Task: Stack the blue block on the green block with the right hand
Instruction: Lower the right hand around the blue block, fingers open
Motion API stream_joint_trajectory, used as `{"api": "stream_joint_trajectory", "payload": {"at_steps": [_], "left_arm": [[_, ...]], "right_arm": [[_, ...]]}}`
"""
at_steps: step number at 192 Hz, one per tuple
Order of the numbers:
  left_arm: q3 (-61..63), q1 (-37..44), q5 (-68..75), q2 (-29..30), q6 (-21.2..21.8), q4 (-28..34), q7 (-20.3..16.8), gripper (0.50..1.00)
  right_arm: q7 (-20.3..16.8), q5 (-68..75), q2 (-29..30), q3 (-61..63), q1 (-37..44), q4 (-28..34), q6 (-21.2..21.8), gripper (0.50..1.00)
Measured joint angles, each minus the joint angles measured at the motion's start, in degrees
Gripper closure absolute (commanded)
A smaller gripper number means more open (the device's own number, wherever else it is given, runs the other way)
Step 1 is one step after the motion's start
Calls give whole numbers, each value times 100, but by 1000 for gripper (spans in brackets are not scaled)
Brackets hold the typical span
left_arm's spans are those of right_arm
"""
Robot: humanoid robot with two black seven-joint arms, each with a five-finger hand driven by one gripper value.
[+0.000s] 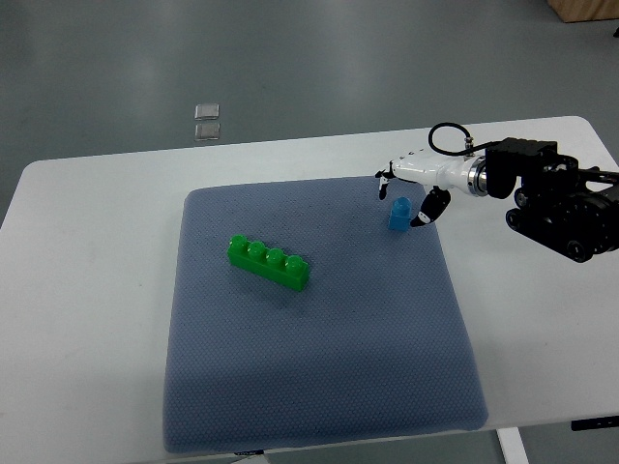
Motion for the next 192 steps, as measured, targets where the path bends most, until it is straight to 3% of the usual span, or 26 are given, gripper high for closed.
{"api": "stream_joint_trajectory", "payload": {"at_steps": [192], "left_arm": [[0, 0, 0, 0, 0, 0, 2, 500]], "right_arm": [[-37, 85, 146, 10, 28, 10, 125, 585]]}}
